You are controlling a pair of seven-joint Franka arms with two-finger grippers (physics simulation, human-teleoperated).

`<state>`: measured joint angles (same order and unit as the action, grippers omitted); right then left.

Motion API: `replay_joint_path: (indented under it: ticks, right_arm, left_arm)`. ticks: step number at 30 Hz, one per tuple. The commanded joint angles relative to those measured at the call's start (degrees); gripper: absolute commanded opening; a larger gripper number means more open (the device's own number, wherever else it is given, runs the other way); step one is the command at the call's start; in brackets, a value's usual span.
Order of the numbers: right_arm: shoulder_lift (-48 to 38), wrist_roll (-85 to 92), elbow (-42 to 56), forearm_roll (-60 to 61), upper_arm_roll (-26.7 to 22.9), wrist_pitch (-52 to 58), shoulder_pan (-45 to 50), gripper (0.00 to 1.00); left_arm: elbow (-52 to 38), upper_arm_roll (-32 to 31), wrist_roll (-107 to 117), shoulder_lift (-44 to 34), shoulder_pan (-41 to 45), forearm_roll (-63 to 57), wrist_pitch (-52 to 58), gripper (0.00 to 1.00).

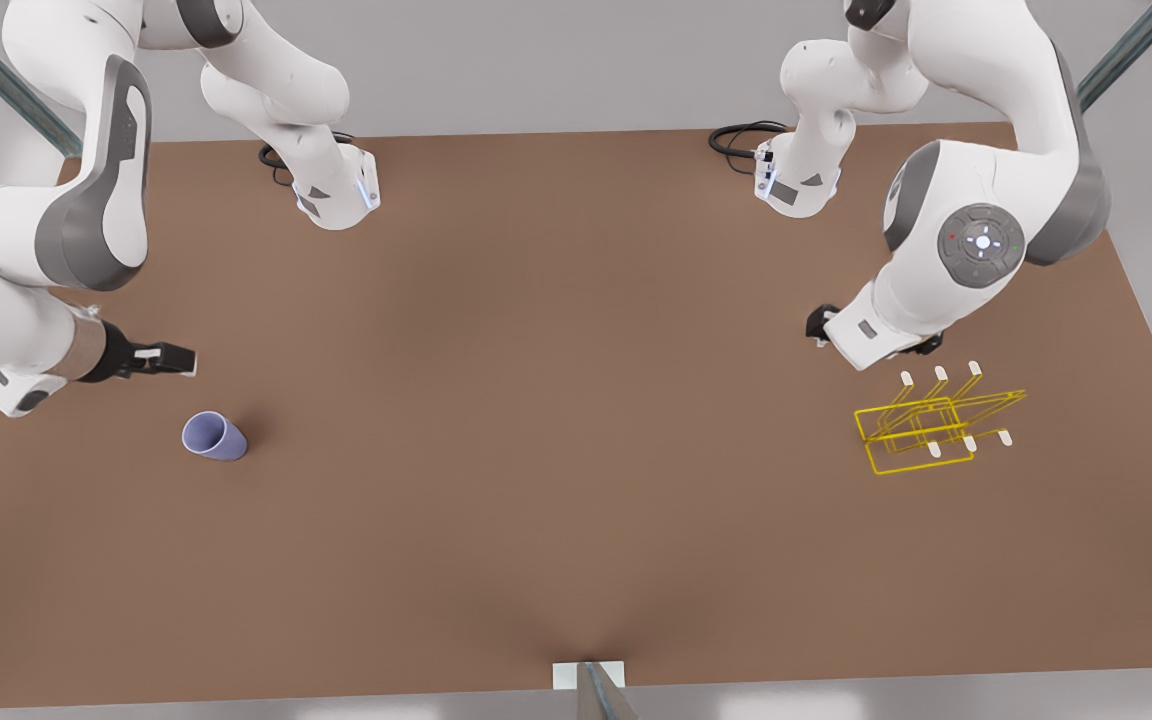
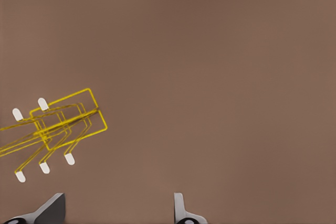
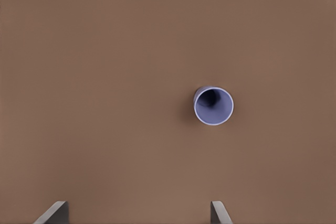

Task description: Place the cup on the cup holder

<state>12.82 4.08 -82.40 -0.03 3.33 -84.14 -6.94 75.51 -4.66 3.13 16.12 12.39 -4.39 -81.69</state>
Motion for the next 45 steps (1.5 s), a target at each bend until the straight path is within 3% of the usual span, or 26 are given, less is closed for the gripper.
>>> replay_joint_path:
  ticks: [1,3,6,9,16,19,27,31,45]
  right_arm:
    - [0.01,3.92,0.05,-0.05,0.01,-2.52,0.0,1.0]
    - [0.01,3.92,0.31,-0.14,0.01,-3.83,0.17,1.0]
    - [1.68,3.92,-0.04,-0.67,0.0,-9.37,-0.18,1.0]
    - [5.38,3.92,0.4,-0.93,-0.08,-14.64,-0.36,1.0]
    - [10.74,3.22,-1.89,-2.78,0.01,-17.55,0.08,1.0]
    - [7.49,2.95,-7.86,-2.25,4.22,-23.08,-1.24,1.0]
    - [7.05,3.04,-11.99,-2.08,4.22,-28.18,-2.47,1.0]
    - [1.86,1.64,-22.54,-1.81,5.45,-34.77,-1.59,1.0]
    - [3.0,2.69,-28.61,-7.26,6.16,-43.82,-6.68,1.0]
  left_arm:
    - [-0.18,-0.18,5.48,0.14,0.09,0.26,-2.86,1.0]
    - [-4.67,0.26,5.75,2.87,-0.44,4.57,0.3,1.0]
    - [-4.14,0.09,7.77,5.06,0.35,0.09,-7.26,1.0]
    - [-4.75,0.26,7.69,9.46,-0.17,-0.18,-7.96,1.0]
    - [-5.55,0.52,7.86,10.16,-1.05,0.53,-7.7,1.0]
    - [-5.55,0.44,9.27,10.08,-1.31,1.32,-7.61,1.0]
    - [-5.55,0.44,9.44,10.08,-1.31,1.32,-7.52,1.0]
    - [-5.55,0.44,9.44,9.99,-1.31,1.32,-7.44,1.0]
    - [-5.55,0.44,9.27,10.08,-1.4,1.32,-7.52,1.0]
